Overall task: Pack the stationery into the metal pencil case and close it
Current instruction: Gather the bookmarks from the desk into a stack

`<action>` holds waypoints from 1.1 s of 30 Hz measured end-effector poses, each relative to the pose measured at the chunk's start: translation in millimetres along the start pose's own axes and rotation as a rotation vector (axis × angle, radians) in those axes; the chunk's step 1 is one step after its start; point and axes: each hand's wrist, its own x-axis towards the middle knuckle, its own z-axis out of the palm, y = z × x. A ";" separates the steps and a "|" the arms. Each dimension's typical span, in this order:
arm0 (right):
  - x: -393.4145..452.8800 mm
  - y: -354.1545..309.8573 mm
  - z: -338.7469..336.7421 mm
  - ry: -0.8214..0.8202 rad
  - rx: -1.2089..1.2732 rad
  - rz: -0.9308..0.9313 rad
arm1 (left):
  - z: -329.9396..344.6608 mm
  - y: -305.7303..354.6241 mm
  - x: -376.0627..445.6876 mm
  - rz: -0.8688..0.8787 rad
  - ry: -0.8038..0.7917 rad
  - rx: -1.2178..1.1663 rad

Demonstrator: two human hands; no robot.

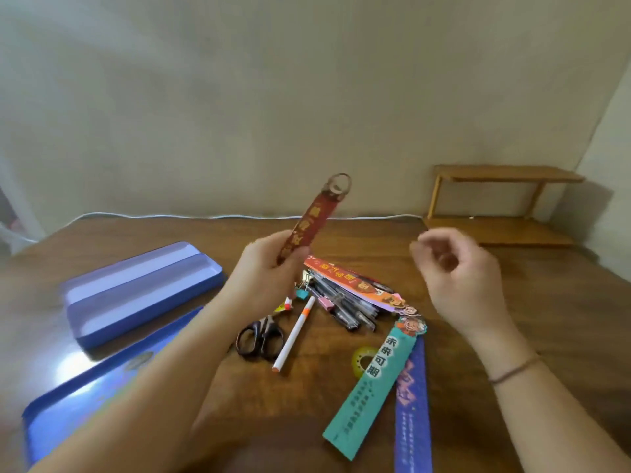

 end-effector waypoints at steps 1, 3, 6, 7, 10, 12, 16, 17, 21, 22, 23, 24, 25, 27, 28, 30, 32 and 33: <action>-1.4 6.2 -2.8 -0.161 -0.200 0.103 | 3.6 2.9 -7.8 -0.145 -0.030 -0.233; -3.0 12.6 -5.6 -0.474 -0.502 0.304 | 13.6 8.9 -17.4 -0.371 -0.066 -0.553; -2.6 15.9 -10.3 -0.629 -0.626 0.456 | 26.3 14.5 -26.7 -0.479 -0.156 -0.710; -2.4 17.6 -11.8 -0.638 -0.632 0.475 | 28.4 14.4 -29.1 -0.471 -0.188 -0.717; -3.6 22.5 -10.5 -0.678 -0.570 0.495 | 29.4 13.5 -34.3 -0.467 -0.186 -0.736; -5.8 24.1 -5.5 -0.703 -0.491 0.494 | 29.9 10.0 -36.2 -0.485 -0.159 -0.777; -1.4 27.0 -10.2 -0.610 -0.338 0.484 | 31.1 7.6 -34.8 -0.526 -0.118 -0.828; 0.5 27.6 -13.8 -0.593 -0.297 0.505 | 30.8 7.7 -34.3 -0.532 -0.118 -0.832; 4.5 27.9 -29.5 -0.700 -0.132 0.564 | 29.2 8.4 -35.1 -0.531 -0.131 -0.826; 5.2 28.2 -33.5 -0.734 -0.064 0.558 | 28.9 8.2 -35.7 -0.531 -0.133 -0.822; 5.4 29.0 -36.5 -0.741 0.031 0.546 | 28.2 7.9 -36.6 -0.532 -0.140 -0.814; 5.7 30.8 -37.4 -0.711 0.135 0.523 | 28.2 8.1 -37.4 -0.533 -0.159 -0.805; 6.0 31.9 -36.1 -0.644 0.237 0.496 | 28.1 9.4 -38.5 -0.532 -0.191 -0.807; 4.6 34.7 -25.9 -0.449 0.372 0.431 | 28.3 13.1 -41.1 -0.558 -0.280 -0.847; 3.2 35.7 -18.4 -0.353 0.377 0.393 | 28.3 14.8 -42.6 -0.595 -0.329 -0.855; 0.0 31.6 -4.1 -0.208 0.280 0.345 | 27.3 16.4 -45.5 -0.678 -0.418 -0.831; -2.2 29.0 5.0 -0.098 0.154 0.287 | 26.6 15.8 -46.5 -0.693 -0.543 -0.852; -3.0 28.7 7.6 -0.051 0.102 0.247 | 26.8 15.2 -47.0 -0.690 -0.595 -0.859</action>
